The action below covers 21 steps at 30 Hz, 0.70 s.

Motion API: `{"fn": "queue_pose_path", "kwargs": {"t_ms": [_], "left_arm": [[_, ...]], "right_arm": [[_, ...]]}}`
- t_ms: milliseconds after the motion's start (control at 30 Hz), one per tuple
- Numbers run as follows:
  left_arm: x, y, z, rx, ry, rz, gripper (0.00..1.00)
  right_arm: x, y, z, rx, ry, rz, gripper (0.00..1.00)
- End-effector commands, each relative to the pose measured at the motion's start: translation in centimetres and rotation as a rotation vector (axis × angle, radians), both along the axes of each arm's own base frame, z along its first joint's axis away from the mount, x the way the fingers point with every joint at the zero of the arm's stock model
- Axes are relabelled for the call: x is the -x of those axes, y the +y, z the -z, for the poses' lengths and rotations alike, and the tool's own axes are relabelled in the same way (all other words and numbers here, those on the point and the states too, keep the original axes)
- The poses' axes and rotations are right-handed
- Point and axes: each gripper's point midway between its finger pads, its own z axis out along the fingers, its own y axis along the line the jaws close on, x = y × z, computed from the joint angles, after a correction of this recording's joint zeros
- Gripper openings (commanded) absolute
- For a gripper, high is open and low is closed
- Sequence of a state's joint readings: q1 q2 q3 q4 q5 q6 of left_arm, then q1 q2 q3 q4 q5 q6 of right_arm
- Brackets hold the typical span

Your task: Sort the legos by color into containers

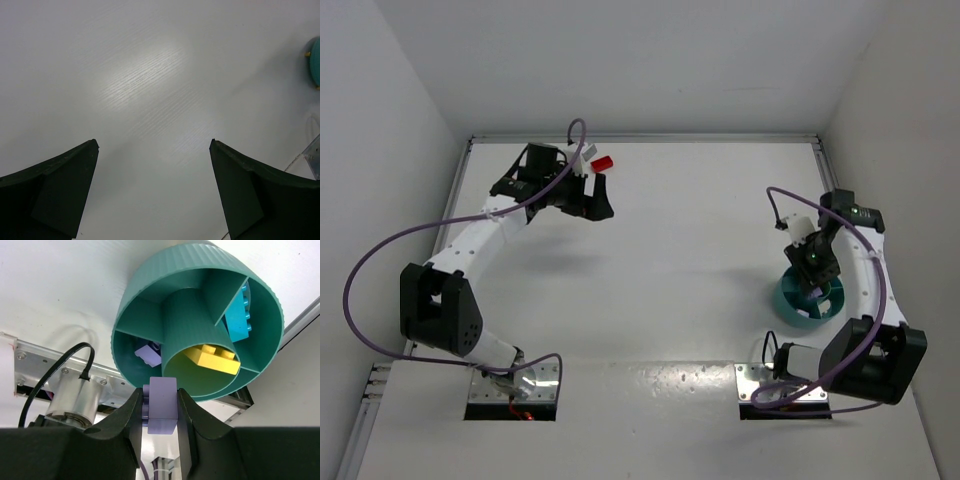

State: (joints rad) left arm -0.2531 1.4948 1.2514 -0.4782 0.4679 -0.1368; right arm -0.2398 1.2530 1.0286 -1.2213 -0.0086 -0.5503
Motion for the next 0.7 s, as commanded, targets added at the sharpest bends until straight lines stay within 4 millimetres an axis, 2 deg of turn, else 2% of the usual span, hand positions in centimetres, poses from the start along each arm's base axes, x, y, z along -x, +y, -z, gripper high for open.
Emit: {"fn": "queue_pose_path", "kwargs": {"t_ms": [0,200,333,533,633,667], "left_arm": [[-0.7,0.0,-0.7,0.025,-0.022,-0.005,1.0],[-0.8,0.3,-0.7,0.025,-0.022,-0.014,1.0],[-1.1,0.4,-1.0,0.027,-0.026,-0.027,1.0],[-1.5,0.8,-1.0,0.036,-0.009,-0.069,1.0],[-2.3,2.2,-1.9,0.057,-0.035,-0.12,1.0],[-2.4,2.6,-1.9,0.064,-0.029,-0.139,1.0]], "right_arm": [[-0.7,-0.3,0.0,0.02,-0.018,-0.008,0.3],[-1.7,0.3,-0.8,-0.013,-0.048,-0.031,0.51],[-2.1,0.8,-1.7,-0.041,-0.058,-0.035,0.59],[-3.4,1.7,-4.5,-0.094,-0.13,-0.048,0.6],[-4.9,2.2,-7.1,-0.114,-0.235,-0.063,0.6],[-5.8,2.6,-8.5,-0.131,-0.287,-0.074,0.6]]}}
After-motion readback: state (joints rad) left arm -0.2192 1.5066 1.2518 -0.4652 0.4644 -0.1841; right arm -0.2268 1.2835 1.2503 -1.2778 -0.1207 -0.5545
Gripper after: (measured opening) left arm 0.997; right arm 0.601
